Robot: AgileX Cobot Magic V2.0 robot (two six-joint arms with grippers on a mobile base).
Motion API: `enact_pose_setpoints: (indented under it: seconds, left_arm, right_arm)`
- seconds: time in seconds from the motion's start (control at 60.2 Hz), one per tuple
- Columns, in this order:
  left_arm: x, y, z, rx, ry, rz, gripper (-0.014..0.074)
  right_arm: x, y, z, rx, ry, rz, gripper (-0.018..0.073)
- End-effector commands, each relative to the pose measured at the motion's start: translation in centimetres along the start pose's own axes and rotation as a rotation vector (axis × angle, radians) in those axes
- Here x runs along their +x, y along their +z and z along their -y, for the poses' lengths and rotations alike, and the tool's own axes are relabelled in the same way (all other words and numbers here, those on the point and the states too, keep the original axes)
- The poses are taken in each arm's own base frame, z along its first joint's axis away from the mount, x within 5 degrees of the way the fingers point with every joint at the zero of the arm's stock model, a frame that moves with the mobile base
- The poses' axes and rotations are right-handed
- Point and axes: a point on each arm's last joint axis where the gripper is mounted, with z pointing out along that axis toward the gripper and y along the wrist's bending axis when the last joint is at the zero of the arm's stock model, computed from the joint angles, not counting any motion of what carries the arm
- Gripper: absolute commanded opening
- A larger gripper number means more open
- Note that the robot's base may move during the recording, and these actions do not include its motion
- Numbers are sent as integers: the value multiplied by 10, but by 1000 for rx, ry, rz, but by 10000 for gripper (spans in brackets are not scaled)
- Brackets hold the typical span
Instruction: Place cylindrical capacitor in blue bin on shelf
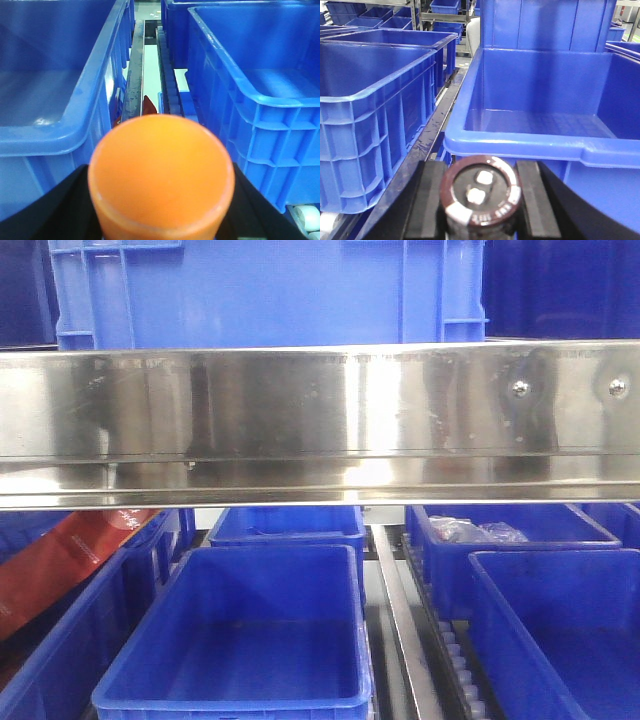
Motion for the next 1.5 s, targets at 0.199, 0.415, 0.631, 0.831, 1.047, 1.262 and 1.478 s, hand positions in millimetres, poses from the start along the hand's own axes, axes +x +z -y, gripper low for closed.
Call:
enact_pose_setpoints:
  seconds: [0.199, 0.415, 0.631, 0.831, 1.047, 1.262, 1.478]
  left_arm:
    - [-3, -3, 1, 7, 3, 31, -111]
    - [-3, -3, 1, 7, 3, 31, -111]
    - [-3, -3, 1, 7, 3, 31, -111]
    - [-3, -3, 1, 7, 3, 31, -111]
    - [-3, -3, 1, 9, 0, 34, -111]
    - [-20, 3, 4, 23, 39, 18, -111]
    - [-71, 15, 26, 121, 86, 96, -111]
  right_arm:
    - [-2, -1, 0, 2, -10, 29, -162]
    - [-2, -1, 0, 2, -10, 29, -162]
    - [-2, -1, 0, 2, -10, 29, -162]
    - [-2, -1, 0, 2, -10, 29, -162]
    - [-2, -1, 0, 2, -10, 31, -162]
    - [-3, -1, 0, 2, -10, 35, -162]
    - [-3, -1, 0, -2, -2, 35, -162]
